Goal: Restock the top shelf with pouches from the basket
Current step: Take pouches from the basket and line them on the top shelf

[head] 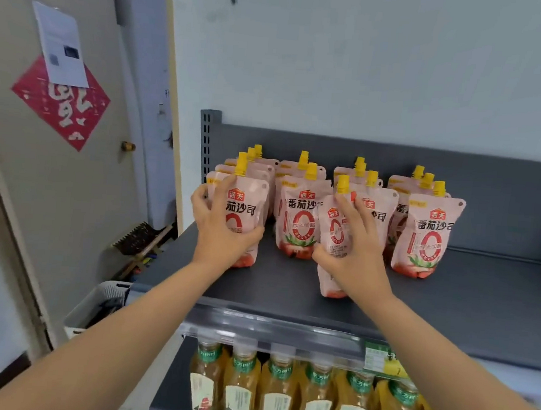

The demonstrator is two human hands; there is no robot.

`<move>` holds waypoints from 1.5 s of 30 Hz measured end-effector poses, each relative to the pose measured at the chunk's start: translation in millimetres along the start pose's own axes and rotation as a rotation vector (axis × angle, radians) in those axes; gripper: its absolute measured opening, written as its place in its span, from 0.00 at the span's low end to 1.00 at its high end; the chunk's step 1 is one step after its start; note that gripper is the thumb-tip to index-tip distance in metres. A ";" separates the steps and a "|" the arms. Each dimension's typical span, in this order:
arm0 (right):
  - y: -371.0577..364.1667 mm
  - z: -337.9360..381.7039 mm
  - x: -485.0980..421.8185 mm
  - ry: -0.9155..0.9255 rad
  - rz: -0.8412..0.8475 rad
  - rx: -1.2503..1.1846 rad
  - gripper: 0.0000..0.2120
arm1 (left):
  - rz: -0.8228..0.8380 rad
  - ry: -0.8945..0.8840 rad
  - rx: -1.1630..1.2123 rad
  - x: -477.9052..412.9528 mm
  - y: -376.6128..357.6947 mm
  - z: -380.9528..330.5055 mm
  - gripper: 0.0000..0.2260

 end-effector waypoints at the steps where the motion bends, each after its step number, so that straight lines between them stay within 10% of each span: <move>1: -3.7 2.1 -0.3 0.003 -0.003 -0.008 0.40 | 0.008 -0.003 -0.005 0.1 0.7 1.0 0.42; 6: -5.7 5.8 2.3 -0.082 -0.146 -0.105 0.40 | -0.118 -0.036 -0.140 8.6 10.8 -6.0 0.55; 13: 10.4 -13.5 -2.3 -0.536 -0.351 -0.403 0.09 | 0.058 -0.589 -0.211 46.0 -4.6 -48.5 0.40; 22: -2.8 2.1 -22.8 -0.542 -0.428 -0.732 0.16 | 0.476 -0.209 -0.075 62.2 -54.7 -57.5 0.58; 32: -16.6 -1.3 -21.9 -0.344 -0.139 -0.280 0.03 | 0.270 -0.228 -0.307 52.9 -59.0 -56.7 0.56; 45: 38.5 0.6 23.3 -0.140 -0.052 0.301 0.22 | 0.121 -0.362 -0.567 84.7 -57.4 -72.5 0.42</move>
Point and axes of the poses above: each hand's wrist, its own x-axis away from the middle knuckle, its own y-axis out of the back of the hand, z = x × y, the point moved 5 cm from there along -x, towards the middle knuckle, and after that the axes turned 13 degrees about y, right-handed, at the moved point
